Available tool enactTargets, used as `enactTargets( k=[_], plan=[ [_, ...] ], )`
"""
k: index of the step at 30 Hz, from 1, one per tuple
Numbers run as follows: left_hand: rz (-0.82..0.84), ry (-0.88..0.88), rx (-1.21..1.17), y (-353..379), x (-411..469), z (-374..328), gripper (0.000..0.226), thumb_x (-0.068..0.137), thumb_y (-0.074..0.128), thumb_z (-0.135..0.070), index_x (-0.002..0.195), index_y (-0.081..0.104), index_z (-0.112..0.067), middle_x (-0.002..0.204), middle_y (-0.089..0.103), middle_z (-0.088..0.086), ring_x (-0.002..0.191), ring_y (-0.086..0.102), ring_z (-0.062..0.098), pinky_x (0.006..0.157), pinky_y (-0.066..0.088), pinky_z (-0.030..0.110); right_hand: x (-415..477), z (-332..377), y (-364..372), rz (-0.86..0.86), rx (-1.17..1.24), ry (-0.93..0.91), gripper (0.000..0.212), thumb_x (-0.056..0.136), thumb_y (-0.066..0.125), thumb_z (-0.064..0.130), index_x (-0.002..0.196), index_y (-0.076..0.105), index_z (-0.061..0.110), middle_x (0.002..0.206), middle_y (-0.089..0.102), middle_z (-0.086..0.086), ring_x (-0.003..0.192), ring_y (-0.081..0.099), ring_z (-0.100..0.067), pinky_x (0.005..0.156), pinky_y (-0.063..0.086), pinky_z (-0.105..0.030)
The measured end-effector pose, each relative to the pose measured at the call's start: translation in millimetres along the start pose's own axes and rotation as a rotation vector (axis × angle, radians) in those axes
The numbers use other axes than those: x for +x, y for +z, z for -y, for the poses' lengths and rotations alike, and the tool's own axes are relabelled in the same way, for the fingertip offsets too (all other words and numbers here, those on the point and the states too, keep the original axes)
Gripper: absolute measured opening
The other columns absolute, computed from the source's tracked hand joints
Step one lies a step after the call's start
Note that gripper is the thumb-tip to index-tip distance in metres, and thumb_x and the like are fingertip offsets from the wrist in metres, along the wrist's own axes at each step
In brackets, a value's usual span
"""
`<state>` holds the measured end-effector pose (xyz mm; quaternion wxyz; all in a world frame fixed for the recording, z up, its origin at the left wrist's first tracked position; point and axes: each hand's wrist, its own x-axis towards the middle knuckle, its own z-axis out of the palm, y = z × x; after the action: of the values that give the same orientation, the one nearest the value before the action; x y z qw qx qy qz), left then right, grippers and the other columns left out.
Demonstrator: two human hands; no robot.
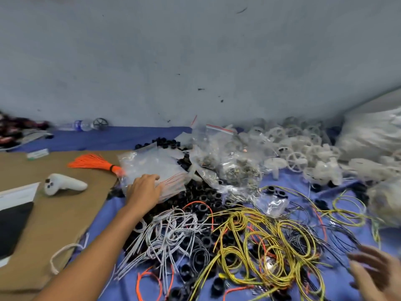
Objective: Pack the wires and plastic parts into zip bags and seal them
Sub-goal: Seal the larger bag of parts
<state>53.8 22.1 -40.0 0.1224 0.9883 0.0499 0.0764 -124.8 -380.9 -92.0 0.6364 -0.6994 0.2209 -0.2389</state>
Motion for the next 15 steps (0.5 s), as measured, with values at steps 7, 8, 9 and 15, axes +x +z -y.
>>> enactTargets(
  k=[7, 8, 9, 15],
  plan=[
    [-0.015, -0.012, -0.024, -3.7, 18.8, 13.2, 0.024, 0.099, 0.053, -0.024, 0.109, 0.074, -0.020, 0.117, 0.071, 0.007, 0.108, 0.063, 0.032, 0.087, 0.050, 0.039, 25.2, -4.3, -52.0, 0.037, -0.076, 0.233, 0.048, 0.084, 0.044, -0.033, 0.092, 0.052, 0.014, 0.044, 0.057, 0.028, 0.057, 0.056, 0.020, 0.071, 0.044, -0.007],
    [-0.031, -0.015, -0.044, -5.1, 19.7, 14.9, 0.024, 0.098, 0.052, -0.022, 0.101, 0.076, -0.020, 0.112, 0.073, 0.007, 0.103, 0.064, 0.031, 0.083, 0.051, 0.039, 19.3, -10.9, -48.3, 0.053, -0.088, 0.200, 0.045, 0.084, 0.045, -0.032, 0.092, 0.053, 0.011, 0.046, 0.060, 0.022, 0.058, 0.057, 0.019, 0.071, 0.044, -0.006],
    [-0.048, -0.015, -0.054, -7.7, 19.4, 14.9, 0.024, 0.098, 0.052, -0.022, 0.098, 0.076, -0.019, 0.109, 0.074, 0.006, 0.100, 0.064, 0.031, 0.082, 0.051, 0.039, 14.8, -18.6, -40.7, 0.037, -0.140, 0.123, 0.039, 0.084, 0.047, -0.031, 0.093, 0.056, 0.007, 0.051, 0.063, 0.015, 0.061, 0.058, 0.016, 0.070, 0.043, -0.005],
    [0.047, -0.015, -0.050, -13.6, 22.6, 17.3, 0.034, 0.095, 0.061, -0.036, 0.124, 0.067, -0.020, 0.123, 0.067, 0.003, 0.114, 0.061, 0.027, 0.094, 0.050, 0.041, 5.8, -47.8, -30.8, -0.116, -0.184, -0.040, 0.022, 0.089, 0.051, -0.020, 0.096, 0.061, -0.001, 0.092, 0.068, 0.015, 0.080, 0.060, 0.008, 0.078, 0.042, -0.002]
  ],
)
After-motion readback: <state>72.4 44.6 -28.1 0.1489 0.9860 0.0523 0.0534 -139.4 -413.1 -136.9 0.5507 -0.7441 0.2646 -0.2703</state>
